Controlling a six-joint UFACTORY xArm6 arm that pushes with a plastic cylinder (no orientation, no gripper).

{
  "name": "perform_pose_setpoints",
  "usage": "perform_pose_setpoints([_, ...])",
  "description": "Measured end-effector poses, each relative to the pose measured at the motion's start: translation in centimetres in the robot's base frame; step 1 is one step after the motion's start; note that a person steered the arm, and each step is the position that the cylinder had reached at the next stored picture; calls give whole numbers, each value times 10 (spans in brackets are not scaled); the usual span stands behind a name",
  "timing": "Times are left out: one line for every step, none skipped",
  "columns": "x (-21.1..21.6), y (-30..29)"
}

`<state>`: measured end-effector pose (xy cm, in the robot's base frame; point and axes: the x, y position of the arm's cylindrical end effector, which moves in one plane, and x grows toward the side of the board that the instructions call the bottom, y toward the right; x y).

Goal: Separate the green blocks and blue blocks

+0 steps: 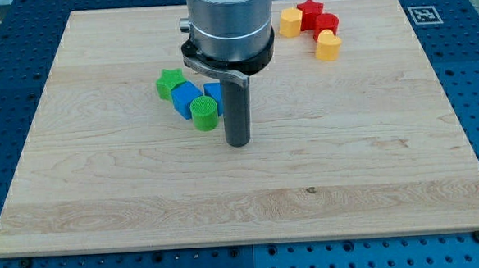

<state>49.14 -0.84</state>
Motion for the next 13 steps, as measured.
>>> perform_pose_setpoints([0, -2])
perform_pose_setpoints([-3, -3])
perform_pose_setpoints([-16, -3])
perform_pose_setpoints([-34, -3])
perform_pose_setpoints([-46, -10])
perform_pose_setpoints([-46, -26])
perform_pose_setpoints([-46, -47])
perform_pose_setpoints([-46, -67])
perform_pose_setpoints([-49, -83])
perform_pose_setpoints([-54, -96])
perform_pose_setpoints([-60, -107])
perform_pose_setpoints([-66, -119])
perform_pose_setpoints([-70, -131])
